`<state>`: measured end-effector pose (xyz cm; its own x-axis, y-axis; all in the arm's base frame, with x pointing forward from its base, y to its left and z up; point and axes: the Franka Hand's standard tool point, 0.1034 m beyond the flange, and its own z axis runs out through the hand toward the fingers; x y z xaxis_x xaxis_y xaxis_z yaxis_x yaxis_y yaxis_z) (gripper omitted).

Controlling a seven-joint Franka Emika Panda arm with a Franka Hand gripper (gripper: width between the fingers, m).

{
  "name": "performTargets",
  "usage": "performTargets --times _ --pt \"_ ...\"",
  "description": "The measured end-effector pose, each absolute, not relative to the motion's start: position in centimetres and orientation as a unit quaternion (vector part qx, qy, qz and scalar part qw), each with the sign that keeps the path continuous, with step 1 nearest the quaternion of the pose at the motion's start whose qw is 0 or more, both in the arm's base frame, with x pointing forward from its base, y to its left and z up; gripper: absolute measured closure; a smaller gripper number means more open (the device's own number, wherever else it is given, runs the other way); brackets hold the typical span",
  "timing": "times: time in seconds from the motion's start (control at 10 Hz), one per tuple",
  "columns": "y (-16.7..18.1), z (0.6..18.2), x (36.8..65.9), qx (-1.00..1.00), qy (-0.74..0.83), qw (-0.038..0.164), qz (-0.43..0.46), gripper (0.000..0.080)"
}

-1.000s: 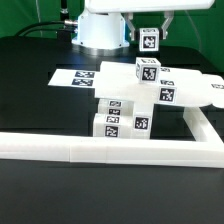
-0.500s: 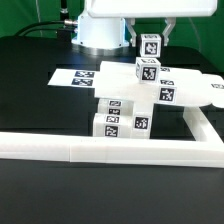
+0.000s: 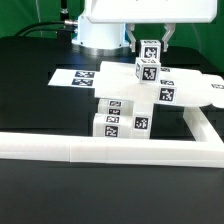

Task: Assemble chair

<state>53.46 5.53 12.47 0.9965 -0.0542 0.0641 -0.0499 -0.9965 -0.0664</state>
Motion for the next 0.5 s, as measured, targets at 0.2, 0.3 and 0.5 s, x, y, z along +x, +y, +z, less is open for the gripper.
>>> performTargets --times 0.2,0.3,0.5 --pt "5.03 12.45 53.64 -0.999 0.014 0.031 -0.036 0.0515" --pt "4.89 12.45 53.71 -0.999 0.002 0.031 -0.035 0.0515" --pt "4.85 12.46 53.8 -0.999 0.0 0.031 -0.03 0.0515"
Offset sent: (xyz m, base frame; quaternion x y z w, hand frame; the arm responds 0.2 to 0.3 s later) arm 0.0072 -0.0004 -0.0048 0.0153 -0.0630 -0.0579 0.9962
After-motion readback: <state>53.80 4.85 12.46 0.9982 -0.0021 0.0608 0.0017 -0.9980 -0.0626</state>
